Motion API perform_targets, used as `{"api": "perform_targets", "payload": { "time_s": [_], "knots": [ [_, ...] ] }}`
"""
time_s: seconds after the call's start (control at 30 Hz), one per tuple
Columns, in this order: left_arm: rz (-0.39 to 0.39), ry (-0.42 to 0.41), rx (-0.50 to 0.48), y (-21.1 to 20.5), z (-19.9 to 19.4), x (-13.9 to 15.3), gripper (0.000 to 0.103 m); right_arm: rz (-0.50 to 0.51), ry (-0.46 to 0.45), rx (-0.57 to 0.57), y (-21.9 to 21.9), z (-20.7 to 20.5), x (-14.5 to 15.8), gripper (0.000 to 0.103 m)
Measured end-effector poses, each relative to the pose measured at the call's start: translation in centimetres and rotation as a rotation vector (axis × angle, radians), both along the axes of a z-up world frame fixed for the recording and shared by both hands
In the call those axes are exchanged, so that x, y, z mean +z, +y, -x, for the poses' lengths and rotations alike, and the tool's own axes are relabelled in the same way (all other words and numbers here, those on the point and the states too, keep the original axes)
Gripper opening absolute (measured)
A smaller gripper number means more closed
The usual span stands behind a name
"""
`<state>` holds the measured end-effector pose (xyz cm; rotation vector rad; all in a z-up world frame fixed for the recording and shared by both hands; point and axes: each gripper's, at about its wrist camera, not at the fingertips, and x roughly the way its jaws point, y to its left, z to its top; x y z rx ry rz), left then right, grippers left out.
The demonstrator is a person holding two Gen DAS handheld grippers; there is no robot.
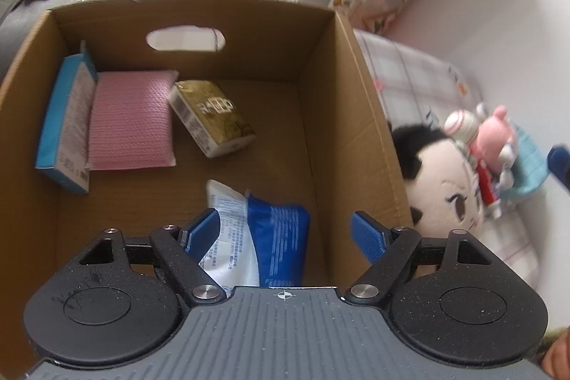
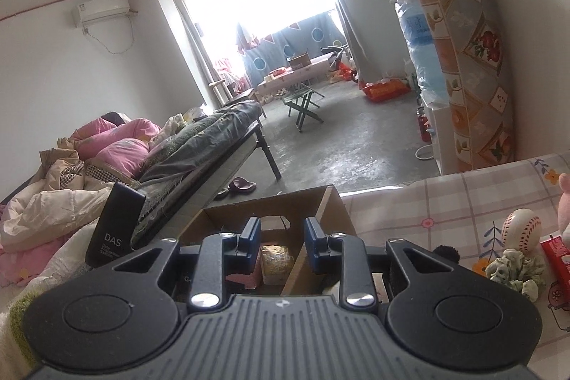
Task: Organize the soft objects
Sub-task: 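Lower the wipes pack and snack bar into the cardboard box, then open the right tool and release the snack bar into the box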
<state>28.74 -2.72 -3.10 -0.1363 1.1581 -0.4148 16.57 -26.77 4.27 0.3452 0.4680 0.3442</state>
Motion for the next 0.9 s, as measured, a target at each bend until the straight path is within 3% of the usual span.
{"api": "perform_targets", "payload": {
  "time_s": [0.17, 0.33, 0.37, 0.43, 0.5, 0.67, 0.9],
  "knots": [
    [0.05, -0.092, 0.067, 2.7, 1.9, 2.4, 0.082, 0.051, -0.013, 0.019, 1.6, 0.8, 1.2, 0.029],
    [0.086, -0.224, 0.158, 6.6, 6.3, 5.3, 0.094, 0.101, 0.022, 0.103, 4.7, 0.5, 2.8, 0.031],
    [0.094, -0.253, 0.17, 7.4, 7.1, 5.8, 0.098, 0.11, 0.042, 0.128, 5.5, 0.1, 2.9, 0.033],
    [0.1, -0.318, 0.191, 9.1, 9.0, 6.6, 0.101, 0.131, 0.087, 0.173, 7.4, -0.9, 3.0, 0.052],
    [0.096, -0.377, 0.201, 10.6, 10.7, 7.0, 0.103, 0.17, 0.131, 0.201, 9.5, -2.3, 2.7, 0.057],
    [0.091, -0.451, 0.251, 13.7, 13.8, 6.6, 0.103, 0.388, 0.259, 0.261, 16.5, -7.8, -0.4, 0.064],
    [0.111, -0.506, 0.372, 18.2, 14.5, 6.2, 0.103, 0.716, 0.401, 0.231, 22.9, -16.0, -8.2, 0.064]
  ]
}}
